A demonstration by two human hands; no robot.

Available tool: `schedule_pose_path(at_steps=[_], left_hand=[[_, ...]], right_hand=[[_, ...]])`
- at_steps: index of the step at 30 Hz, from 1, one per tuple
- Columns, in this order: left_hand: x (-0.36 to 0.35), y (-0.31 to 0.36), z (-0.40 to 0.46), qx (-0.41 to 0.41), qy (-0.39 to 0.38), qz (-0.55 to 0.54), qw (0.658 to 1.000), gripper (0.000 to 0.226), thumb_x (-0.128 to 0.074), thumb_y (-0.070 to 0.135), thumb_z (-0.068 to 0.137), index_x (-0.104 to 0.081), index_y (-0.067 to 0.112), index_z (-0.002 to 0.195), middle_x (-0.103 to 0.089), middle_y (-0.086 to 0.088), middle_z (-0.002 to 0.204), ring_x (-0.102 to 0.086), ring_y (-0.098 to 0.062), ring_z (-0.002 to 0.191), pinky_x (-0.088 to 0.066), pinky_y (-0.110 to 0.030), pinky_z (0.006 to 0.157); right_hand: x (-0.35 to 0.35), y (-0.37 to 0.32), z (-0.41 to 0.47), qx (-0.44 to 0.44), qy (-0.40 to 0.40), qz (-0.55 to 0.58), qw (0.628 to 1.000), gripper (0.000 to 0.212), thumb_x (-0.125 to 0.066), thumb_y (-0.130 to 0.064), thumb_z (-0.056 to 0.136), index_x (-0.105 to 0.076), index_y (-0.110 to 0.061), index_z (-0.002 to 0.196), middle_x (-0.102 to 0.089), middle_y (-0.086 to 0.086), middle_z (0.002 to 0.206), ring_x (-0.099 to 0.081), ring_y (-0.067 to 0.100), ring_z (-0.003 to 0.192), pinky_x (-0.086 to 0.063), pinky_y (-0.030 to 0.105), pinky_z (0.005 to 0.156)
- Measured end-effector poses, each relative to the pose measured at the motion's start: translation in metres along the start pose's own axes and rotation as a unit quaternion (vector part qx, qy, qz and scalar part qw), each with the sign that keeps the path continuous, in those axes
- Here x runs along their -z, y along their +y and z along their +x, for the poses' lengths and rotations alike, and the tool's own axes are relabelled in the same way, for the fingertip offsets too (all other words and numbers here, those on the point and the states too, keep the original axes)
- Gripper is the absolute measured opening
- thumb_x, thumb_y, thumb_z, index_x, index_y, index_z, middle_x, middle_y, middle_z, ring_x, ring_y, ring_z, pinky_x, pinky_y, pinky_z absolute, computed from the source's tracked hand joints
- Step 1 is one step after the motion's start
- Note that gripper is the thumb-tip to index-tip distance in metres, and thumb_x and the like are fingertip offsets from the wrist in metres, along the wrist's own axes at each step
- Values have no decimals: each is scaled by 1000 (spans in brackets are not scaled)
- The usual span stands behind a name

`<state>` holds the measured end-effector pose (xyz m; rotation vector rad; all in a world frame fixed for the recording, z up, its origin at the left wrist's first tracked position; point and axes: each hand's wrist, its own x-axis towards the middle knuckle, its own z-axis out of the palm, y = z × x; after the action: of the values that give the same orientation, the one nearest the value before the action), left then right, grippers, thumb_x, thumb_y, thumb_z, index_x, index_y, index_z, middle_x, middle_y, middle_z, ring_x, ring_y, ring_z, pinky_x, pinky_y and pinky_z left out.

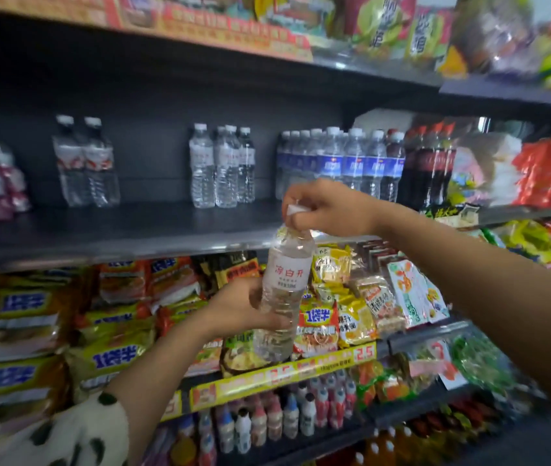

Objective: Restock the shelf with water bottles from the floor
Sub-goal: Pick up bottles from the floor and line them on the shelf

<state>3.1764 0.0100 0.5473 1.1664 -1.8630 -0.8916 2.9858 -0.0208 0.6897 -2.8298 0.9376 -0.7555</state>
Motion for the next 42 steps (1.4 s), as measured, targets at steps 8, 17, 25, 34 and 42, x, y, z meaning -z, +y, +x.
schedule_pose_path(at_steps=[8, 17, 25, 34, 42], left_hand=[[59, 65, 65, -32, 120, 58, 991, 19, -87, 22, 65, -72, 21, 77, -74, 11, 76, -69, -4, 76, -50, -24, 75], [114, 77, 189, 1, 166, 110, 980, 23, -84, 22, 69, -71, 16, 87, -72, 6, 77, -64, -4, 64, -45, -20, 58], [126, 24, 291, 54, 188, 98, 976, 27, -84, 17, 70, -70, 18, 94, -74, -3, 98, -69, -17, 92, -56, -30, 77], [149, -16, 338, 107, 250, 187, 944, 22, -85, 23, 69, -67, 14, 77, -72, -4, 86, -66, -15, 76, -55, -31, 75], [179, -31, 331, 159, 369, 383, 832, 22, -77, 17, 75, -56, 11, 75, -63, -6, 83, -64, -24, 84, -43, -29, 62]], right_hand=[[56, 3, 75, -62, 103, 20, 993, 44, -69, -53, 77, -55, -17, 97, -64, 2, 90, -61, 18, 79, -50, 35, 69], [67, 78, 177, -92, 126, 96, 983, 29, -76, -34, 74, -69, -6, 75, -69, 7, 66, -62, 12, 47, -52, 26, 45], [37, 174, 265, -135, 60, 83, 985, 27, -74, -29, 74, -65, -4, 70, -68, 9, 64, -69, 22, 57, -51, 24, 45], [9, 226, 333, -138, 40, 111, 983, 25, -75, -24, 72, -66, -1, 75, -69, 11, 67, -70, 23, 61, -60, 34, 60], [-7, 232, 371, -139, 38, 100, 984, 28, -78, -29, 70, -64, -5, 76, -68, 8, 72, -69, 21, 62, -58, 30, 56]])
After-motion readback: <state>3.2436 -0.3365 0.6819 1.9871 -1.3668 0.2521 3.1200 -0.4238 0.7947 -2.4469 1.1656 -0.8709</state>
